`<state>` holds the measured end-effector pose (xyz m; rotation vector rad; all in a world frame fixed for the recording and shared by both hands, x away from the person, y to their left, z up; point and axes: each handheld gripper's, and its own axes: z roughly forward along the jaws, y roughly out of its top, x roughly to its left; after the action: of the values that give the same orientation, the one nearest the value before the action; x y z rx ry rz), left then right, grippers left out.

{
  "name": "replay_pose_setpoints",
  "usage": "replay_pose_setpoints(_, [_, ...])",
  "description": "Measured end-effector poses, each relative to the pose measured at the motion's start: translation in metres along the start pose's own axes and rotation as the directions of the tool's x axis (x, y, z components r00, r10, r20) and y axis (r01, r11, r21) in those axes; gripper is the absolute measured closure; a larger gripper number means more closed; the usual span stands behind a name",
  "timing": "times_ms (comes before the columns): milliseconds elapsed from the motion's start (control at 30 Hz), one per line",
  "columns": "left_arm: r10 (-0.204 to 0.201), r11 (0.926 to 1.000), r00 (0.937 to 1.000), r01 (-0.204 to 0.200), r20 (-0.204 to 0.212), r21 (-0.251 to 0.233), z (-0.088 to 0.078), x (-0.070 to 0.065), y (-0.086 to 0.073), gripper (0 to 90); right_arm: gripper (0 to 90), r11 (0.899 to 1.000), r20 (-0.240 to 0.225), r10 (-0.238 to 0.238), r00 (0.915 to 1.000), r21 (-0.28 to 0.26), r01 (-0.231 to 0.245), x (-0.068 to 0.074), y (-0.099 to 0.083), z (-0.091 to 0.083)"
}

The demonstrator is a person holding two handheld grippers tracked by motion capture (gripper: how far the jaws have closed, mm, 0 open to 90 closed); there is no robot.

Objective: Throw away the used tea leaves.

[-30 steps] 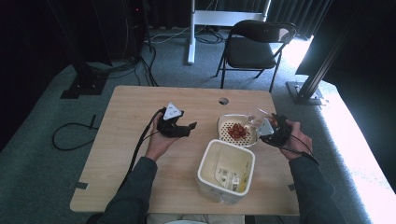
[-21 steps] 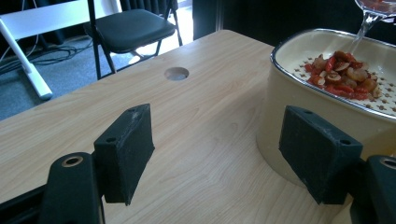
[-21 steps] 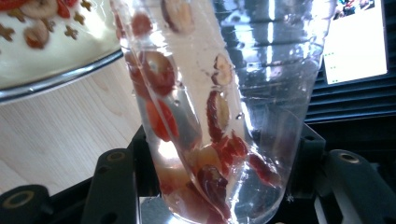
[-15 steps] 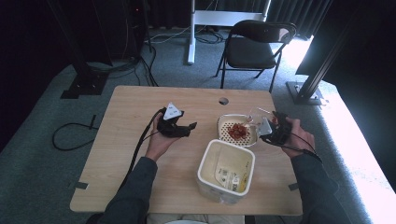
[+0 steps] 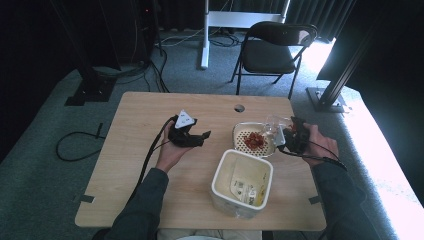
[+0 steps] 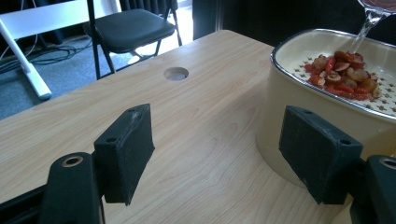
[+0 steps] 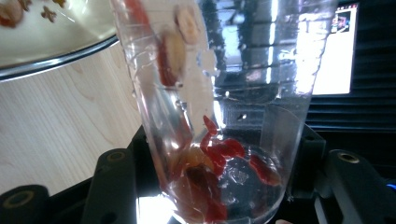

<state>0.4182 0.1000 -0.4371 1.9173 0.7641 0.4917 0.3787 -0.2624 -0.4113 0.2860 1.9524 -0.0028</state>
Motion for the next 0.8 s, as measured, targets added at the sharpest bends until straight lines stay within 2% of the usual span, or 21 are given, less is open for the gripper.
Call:
replay_pose_setpoints(267, [-0.003,1.0,1.0,0.003,0.002,-0.006,0.0,0.0,0.0,26.6,44.0,0.996,0.037,-0.084,0.9958,0.015,0.083,0.0,0.009,-0.003])
replay_pose_setpoints(533, [-0.002,1.0,1.0,0.002,0.003,-0.005,0.0,-0.001,0.0,26.6,44.1,0.982,0.078,-0.186,0.9794,0.028,0.184,0.003,0.021,-0.007])
replay_pose_setpoints(800, [-0.003,1.0,1.0,0.003,0.006,-0.007,0.001,-0.001,0.0,26.6,44.1,0.979,0.084,-0.204,0.9754,0.035,0.202,0.003,0.02,-0.008])
